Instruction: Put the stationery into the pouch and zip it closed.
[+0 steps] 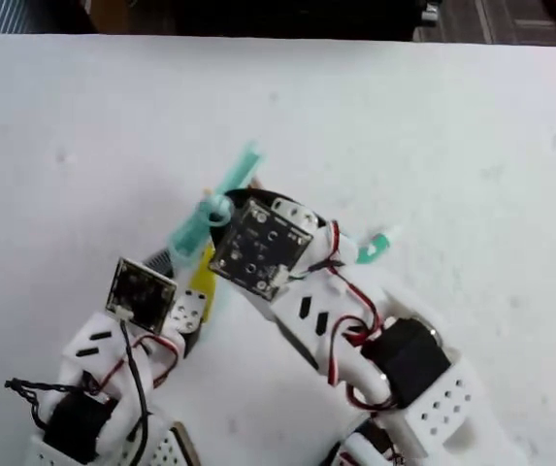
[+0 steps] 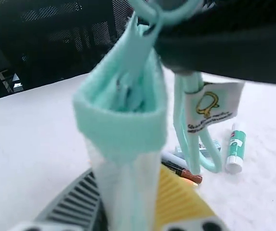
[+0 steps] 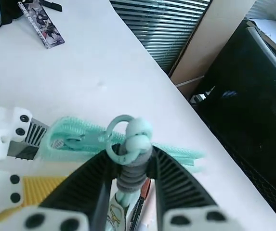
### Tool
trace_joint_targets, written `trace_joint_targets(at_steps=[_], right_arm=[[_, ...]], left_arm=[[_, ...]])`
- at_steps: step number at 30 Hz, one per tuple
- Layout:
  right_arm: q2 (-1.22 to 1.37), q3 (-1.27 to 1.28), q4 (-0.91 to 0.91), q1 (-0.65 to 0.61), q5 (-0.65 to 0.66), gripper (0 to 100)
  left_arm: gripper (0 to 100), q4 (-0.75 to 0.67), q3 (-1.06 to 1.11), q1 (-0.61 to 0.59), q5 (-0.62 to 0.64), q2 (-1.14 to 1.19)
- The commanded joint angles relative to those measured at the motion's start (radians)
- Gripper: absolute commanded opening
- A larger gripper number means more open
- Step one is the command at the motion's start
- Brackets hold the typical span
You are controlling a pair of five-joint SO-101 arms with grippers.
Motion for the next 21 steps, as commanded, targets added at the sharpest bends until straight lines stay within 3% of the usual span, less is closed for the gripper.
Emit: trace_joint_targets(at_steps=[1, 21], right_arm=[[0.068, -0.075, -0.027, 0.059, 0.003, 1.6], [0.182, -0.137, -0.130, 0.231, 0.003, 1.6]], left_arm=[[2, -0.015, -0.009, 0.005, -0.009, -0.012], [2, -0.012, -0.009, 0.005, -0.009, -0.012]])
